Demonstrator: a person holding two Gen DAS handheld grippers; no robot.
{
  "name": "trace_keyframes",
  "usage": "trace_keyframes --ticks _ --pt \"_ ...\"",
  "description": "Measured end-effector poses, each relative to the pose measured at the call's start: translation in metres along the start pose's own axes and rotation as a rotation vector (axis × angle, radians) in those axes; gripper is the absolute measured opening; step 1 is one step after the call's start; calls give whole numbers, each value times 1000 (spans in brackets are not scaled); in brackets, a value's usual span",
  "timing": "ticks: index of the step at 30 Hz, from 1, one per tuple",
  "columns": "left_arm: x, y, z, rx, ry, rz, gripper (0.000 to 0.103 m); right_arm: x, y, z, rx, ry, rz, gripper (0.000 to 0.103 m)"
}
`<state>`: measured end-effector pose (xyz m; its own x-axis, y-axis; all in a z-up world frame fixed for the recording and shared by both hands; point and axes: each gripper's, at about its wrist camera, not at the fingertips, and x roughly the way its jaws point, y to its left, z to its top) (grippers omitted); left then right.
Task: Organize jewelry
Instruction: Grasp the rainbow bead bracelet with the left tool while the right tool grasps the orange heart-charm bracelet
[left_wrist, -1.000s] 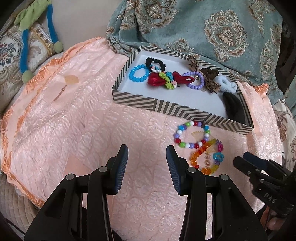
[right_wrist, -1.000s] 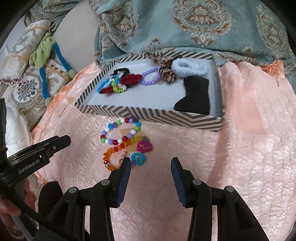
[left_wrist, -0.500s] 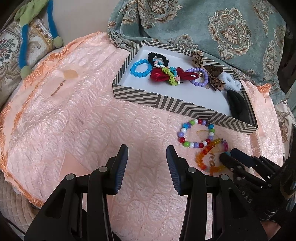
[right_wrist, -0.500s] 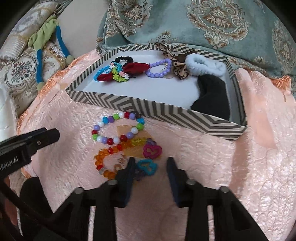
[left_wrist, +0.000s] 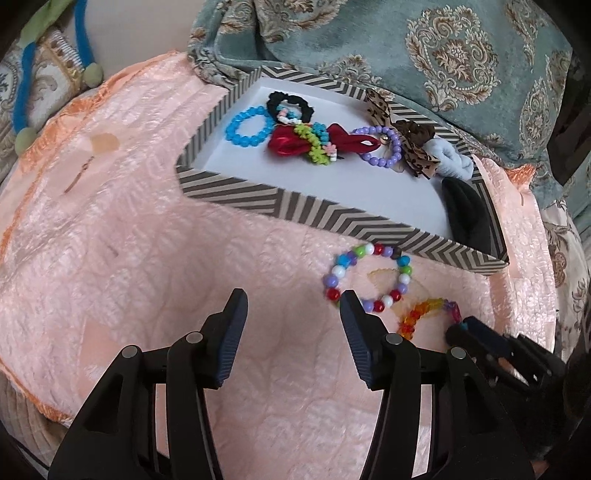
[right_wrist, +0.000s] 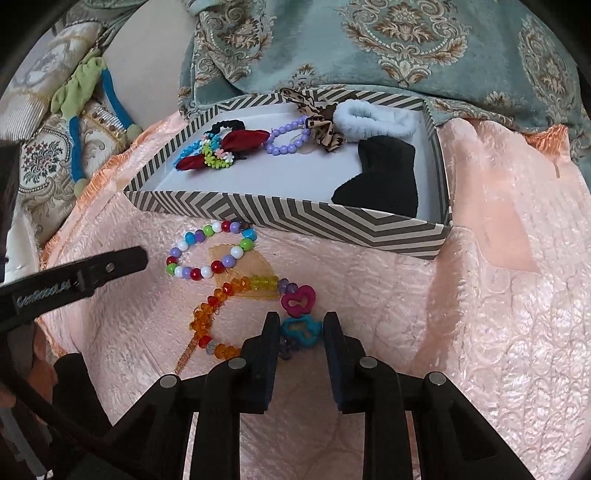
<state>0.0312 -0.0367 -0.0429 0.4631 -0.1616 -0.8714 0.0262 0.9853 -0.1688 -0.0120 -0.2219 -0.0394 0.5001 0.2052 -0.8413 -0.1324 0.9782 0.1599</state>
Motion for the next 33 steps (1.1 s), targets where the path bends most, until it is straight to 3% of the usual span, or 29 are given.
trace_keyframes --ticks 7,9,13,14,15,21,25,27,33 --pt "33 -14 10 43 48 2 52 1 -4 -1 19 -18 23 23" --pt "36 -19 10 76 16 24 51 1 0 -1 -4 -20 12 21" --pt "37 -20 10 94 -3 26 11 -3 2 0 -2 -31 34 21" --pt "37 -18 11 87 7 -9 8 -6 2 1 3 -36 43 21" --pt "36 -13 12 67 26 -49 8 -10 2 2 8 -46 51 21" --pt "9 -1 10 39 1 -96 8 -42 11 10 -4 -107 83 21" --pt "-18 2 8 44 -32 -109 8 -64 16 18 -10 -144 97 21" --pt "-32 4 9 49 -54 -109 8 -75 18 20 -17 -162 95 14" --pt "-61 7 16 63 -105 -104 8 -92 16 28 -21 -193 79 14"
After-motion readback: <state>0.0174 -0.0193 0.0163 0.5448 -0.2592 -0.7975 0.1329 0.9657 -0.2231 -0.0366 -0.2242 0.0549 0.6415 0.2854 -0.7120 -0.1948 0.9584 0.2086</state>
